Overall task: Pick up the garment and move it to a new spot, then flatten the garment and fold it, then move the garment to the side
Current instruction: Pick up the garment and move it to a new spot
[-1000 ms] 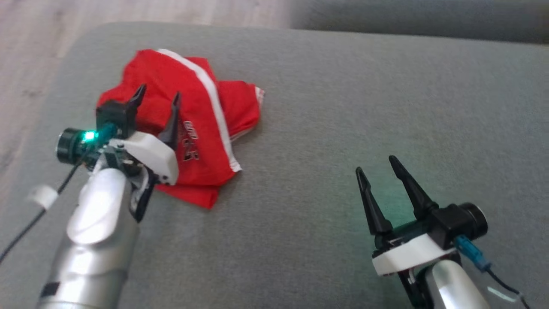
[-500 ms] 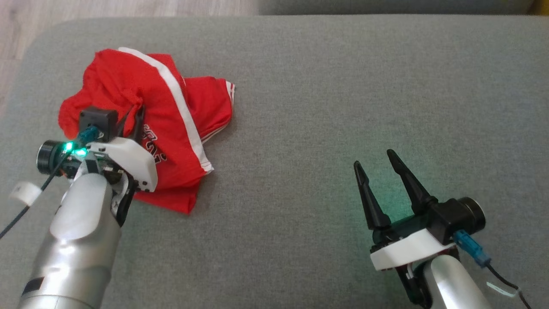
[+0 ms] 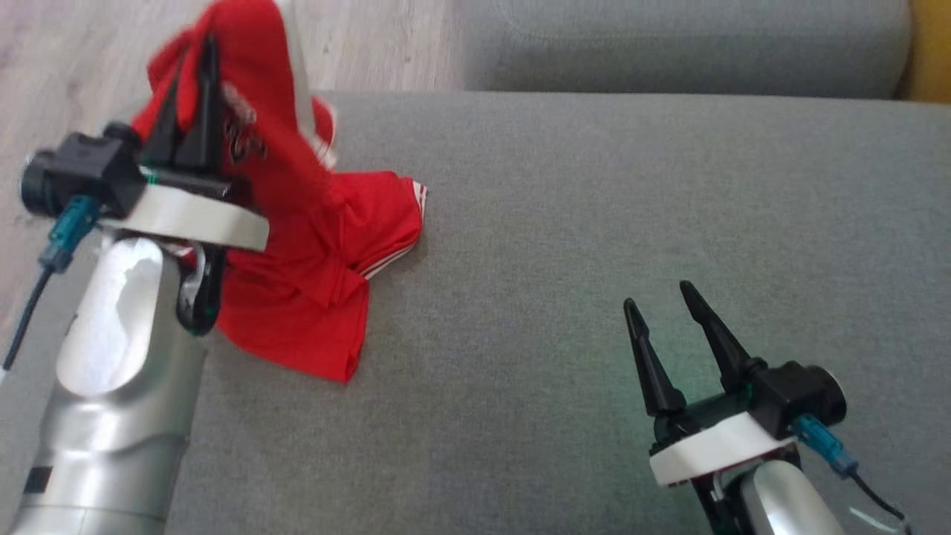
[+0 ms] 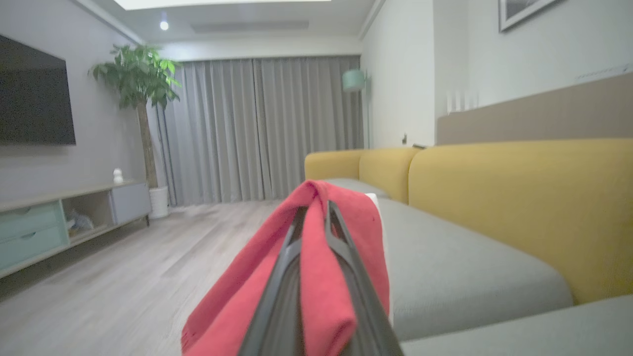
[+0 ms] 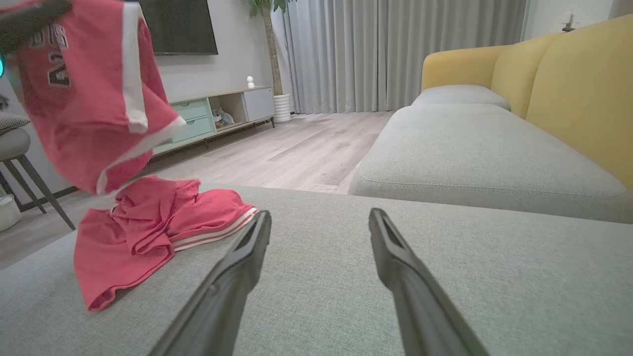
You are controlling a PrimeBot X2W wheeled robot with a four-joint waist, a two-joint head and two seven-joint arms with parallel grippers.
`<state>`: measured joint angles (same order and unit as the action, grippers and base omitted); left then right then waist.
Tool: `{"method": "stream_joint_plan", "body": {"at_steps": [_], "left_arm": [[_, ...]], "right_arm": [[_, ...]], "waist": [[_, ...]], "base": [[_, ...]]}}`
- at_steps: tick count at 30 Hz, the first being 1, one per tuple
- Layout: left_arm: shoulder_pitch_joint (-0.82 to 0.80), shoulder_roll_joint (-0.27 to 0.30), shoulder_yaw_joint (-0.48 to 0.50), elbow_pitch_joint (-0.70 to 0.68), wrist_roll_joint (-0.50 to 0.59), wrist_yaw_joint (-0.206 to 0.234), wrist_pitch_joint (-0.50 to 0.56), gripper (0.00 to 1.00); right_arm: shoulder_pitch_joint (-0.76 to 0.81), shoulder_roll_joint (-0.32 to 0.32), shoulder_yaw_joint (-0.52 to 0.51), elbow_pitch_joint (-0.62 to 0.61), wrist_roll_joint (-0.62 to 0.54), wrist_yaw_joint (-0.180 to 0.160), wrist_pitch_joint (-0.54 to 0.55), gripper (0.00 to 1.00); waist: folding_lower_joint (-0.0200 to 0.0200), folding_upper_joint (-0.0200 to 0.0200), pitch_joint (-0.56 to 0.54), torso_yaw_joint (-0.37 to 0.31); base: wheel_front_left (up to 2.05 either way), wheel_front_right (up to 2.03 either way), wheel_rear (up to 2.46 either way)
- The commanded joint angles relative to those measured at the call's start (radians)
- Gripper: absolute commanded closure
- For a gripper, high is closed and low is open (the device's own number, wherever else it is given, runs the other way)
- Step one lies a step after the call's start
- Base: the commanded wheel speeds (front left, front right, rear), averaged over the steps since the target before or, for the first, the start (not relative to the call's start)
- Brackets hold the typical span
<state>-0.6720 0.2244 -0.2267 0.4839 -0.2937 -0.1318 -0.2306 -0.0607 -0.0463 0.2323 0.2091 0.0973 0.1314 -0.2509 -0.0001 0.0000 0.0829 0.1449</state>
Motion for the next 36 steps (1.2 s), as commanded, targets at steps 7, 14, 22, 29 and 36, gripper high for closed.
{"method": "stream_joint_plan", "body": {"at_steps": [7,14,22,29,36], "left_arm": [[0.017,0.028,-0.003,-0.230,-0.019,0.005,0.041,1.00],[0.050,-0.004,-0.066,-0.339,-0.036,0.006,0.127,1.00],[0.011,-0.050,-0.143,-0.344,-0.017,0.008,0.160,1.00],[-0.088,-0.087,-0.165,-0.207,-0.010,0.012,0.141,0.26],[-0.142,-0.093,-0.196,-0.079,0.001,0.008,0.069,0.00]], "right_arm": [[-0.014,-0.004,0.009,-0.034,0.015,-0.001,-0.011,0.00],[-0.041,-0.004,0.000,-0.057,0.037,-0.001,-0.011,0.00],[-0.088,-0.004,0.018,-0.110,0.085,-0.001,-0.011,0.00],[-0.107,-0.004,0.031,-0.139,0.130,-0.001,-0.011,0.00],[-0.104,-0.004,0.024,-0.147,0.140,-0.001,-0.011,0.00]], "waist": [[0.0001,0.0000,-0.017,-0.044],[0.0001,0.0000,0.016,-0.156],[0.0001,0.0000,0.099,-0.342],[0.0001,0.0000,0.167,-0.467],[0.0001,0.0000,0.188,-0.483]], "base": [[0.00,0.00,0.00],[0.00,0.00,0.00],[0.00,0.00,0.00],[0.00,0.00,0.00],[0.00,0.00,0.00]]}}
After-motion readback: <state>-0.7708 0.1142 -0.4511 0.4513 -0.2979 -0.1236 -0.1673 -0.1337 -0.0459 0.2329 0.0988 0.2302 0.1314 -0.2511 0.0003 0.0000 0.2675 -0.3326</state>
